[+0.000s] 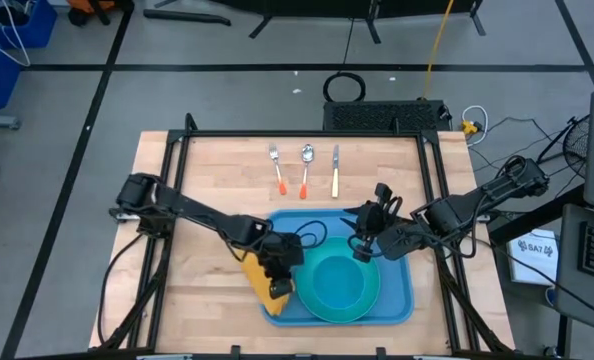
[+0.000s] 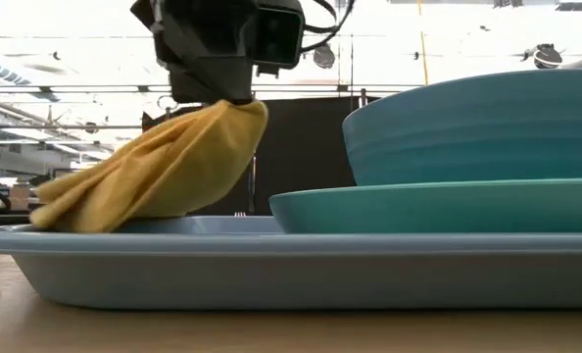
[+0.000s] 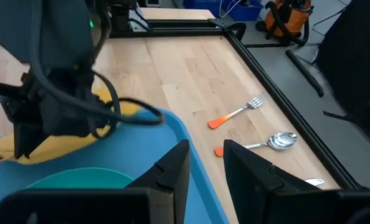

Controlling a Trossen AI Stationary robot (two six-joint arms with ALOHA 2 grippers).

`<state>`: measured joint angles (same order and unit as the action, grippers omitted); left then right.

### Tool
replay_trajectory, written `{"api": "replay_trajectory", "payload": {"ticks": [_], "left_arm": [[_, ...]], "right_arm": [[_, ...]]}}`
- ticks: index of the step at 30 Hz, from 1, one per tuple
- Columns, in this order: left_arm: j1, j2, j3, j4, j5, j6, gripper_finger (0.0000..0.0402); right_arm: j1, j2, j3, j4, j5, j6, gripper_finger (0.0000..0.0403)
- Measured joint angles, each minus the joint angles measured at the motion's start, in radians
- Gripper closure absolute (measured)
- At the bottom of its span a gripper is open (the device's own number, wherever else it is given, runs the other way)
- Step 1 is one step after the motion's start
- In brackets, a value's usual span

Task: Set up tray
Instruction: Put the yellow napkin to the left of green plate on the blue serving tray

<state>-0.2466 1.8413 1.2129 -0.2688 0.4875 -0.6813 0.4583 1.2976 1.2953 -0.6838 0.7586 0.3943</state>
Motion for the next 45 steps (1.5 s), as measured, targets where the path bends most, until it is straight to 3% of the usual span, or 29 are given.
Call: {"api": "replay_trajectory", "payload": {"ticks": [9,22,29,32,37,39,41,45], "left_arm": [[-0.003,0.05,0.029,0.039,0.031,0.001,0.0389],[-0.017,0.037,0.03,0.09,-0.023,-0.078,0.0228],[-0.011,-0.031,0.028,0.04,-0.021,-0.115,0.0208],[-0.005,-0.103,0.029,-0.056,-0.088,-0.098,0.0216],[0.004,-0.203,0.029,-0.336,-0.32,0.067,0.0236],[0.024,-0.21,0.029,-0.421,-0.302,0.165,0.0243],[0.057,-0.207,0.028,-0.517,-0.234,0.194,0.0245],[0.112,-0.183,0.028,-0.632,-0.209,0.248,0.0235]], "right_arm": [[0.0,0.0,0.0,0.0,-0.002,-0.016,0.0314],[-0.001,0.0,0.0,0.01,-0.005,-0.017,0.0314],[-0.021,0.0,0.0,0.029,-0.086,-0.002,0.0314],[-0.021,0.0,0.0,0.035,-0.084,0.0,0.0314],[-0.021,0.0,0.0,0.053,-0.084,-0.005,0.0314],[-0.023,0.0,0.0,0.065,-0.084,-0.016,0.0314],[-0.028,0.0,0.0,0.087,-0.084,-0.022,0.0314],[-0.034,0.0,0.0,0.093,-0.084,-0.015,0.0314]]}}
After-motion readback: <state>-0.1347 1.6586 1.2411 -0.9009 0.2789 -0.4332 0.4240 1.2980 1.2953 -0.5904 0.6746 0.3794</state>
